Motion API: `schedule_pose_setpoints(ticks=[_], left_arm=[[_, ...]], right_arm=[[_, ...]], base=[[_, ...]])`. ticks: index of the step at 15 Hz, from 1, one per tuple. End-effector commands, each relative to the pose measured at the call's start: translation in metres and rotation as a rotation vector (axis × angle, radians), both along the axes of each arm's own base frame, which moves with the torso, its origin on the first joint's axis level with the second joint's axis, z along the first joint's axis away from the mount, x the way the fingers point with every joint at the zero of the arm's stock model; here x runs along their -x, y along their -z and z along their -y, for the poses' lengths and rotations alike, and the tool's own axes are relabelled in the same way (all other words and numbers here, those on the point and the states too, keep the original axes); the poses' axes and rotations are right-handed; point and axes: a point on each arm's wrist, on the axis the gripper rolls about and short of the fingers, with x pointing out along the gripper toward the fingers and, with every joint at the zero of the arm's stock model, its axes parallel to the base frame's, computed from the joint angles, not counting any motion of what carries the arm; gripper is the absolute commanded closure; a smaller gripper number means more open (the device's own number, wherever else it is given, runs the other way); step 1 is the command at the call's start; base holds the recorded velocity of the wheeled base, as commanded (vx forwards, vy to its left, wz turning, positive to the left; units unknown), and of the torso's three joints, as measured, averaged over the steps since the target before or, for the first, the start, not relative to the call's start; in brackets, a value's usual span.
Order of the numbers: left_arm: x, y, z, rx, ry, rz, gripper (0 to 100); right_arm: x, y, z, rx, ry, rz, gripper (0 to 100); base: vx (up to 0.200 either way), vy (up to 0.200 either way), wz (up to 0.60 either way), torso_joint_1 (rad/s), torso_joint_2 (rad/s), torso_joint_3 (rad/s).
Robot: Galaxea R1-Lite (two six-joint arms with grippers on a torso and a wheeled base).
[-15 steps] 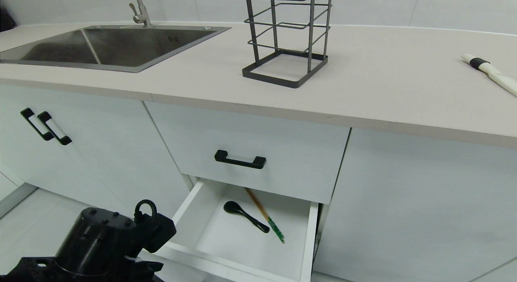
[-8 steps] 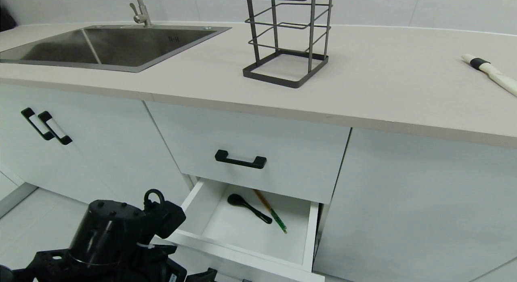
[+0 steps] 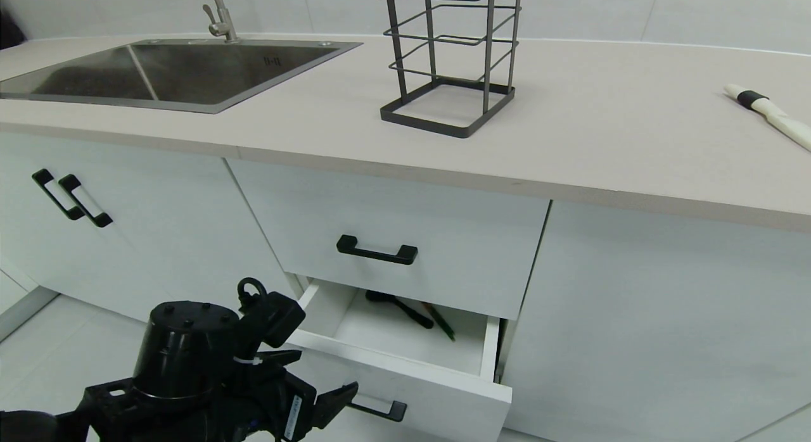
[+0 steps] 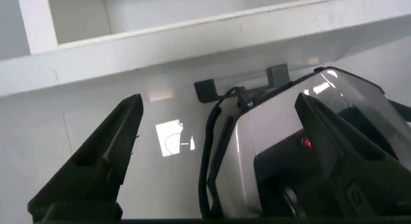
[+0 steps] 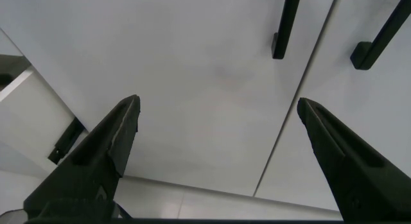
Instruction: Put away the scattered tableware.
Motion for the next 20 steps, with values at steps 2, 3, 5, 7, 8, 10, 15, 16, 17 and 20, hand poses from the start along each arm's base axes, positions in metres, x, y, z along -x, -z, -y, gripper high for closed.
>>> schedule_pose_setpoints(ticks=[2, 3, 5, 7, 8, 10, 15, 16, 17, 20], left_arm=[[-0.01, 0.013, 0.006, 0.001, 0.0, 0.003, 0], [-0.014, 0.016, 0.008, 0.015, 0.001, 0.025, 0], [-0.022, 0.018, 0.012, 0.039, 0.0, 0.068, 0], [-0.028, 0.02, 0.016, 0.062, 0.003, 0.102, 0], [-0.03, 0.021, 0.017, 0.068, 0.004, 0.11, 0], [-0.035, 0.023, 0.015, 0.075, -0.006, 0.116, 0], [-0.058, 0.028, 0.007, 0.151, -0.017, 0.207, 0], [-0.061, 0.029, 0.006, 0.164, -0.012, 0.219, 0], [-0.063, 0.03, 0.006, 0.17, -0.01, 0.23, 0], [-0.062, 0.026, 0.006, 0.187, -0.006, 0.259, 0]], right_arm=[[0.0, 0.0, 0.0, 0.0, 0.0, -0.002, 0], [0.0, 0.0, 0.0, 0.0, 0.0, 0.0, 0], [0.0, 0.0, 0.0, 0.001, 0.0, -0.002, 0], [0.0, 0.0, 0.0, 0.0, 0.0, -0.002, 0], [0.0, 0.0, 0.0, 0.0, 0.0, -0.002, 0], [0.0, 0.0, 0.0, 0.0, 0.0, -0.002, 0], [0.0, 0.0, 0.0, 0.0, -0.001, -0.002, 0], [0.0, 0.0, 0.0, 0.0, 0.0, -0.002, 0], [0.0, 0.0, 0.0, 0.001, 0.0, -0.002, 0], [0.0, 0.0, 0.0, 0.0, -0.001, -0.002, 0]], base=[[0.0, 0.0, 0.0, 0.0, 0.0, 0.0], [0.0, 0.0, 0.0, 0.0, 0.0, 0.0], [0.0, 0.0, 0.0, 0.0, 0.0, 0.0], [0.0, 0.0, 0.0, 0.0, 0.0, 0.0], [0.0, 0.0, 0.0, 0.0, 0.0, 0.0], [0.0, 0.0, 0.0, 0.0, 0.0, 0.0], [0.0, 0.0, 0.0, 0.0, 0.0, 0.0], [0.0, 0.0, 0.0, 0.0, 0.0, 0.0], [0.0, 0.0, 0.0, 0.0, 0.0, 0.0], [0.0, 0.0, 0.0, 0.0, 0.0, 0.0]])
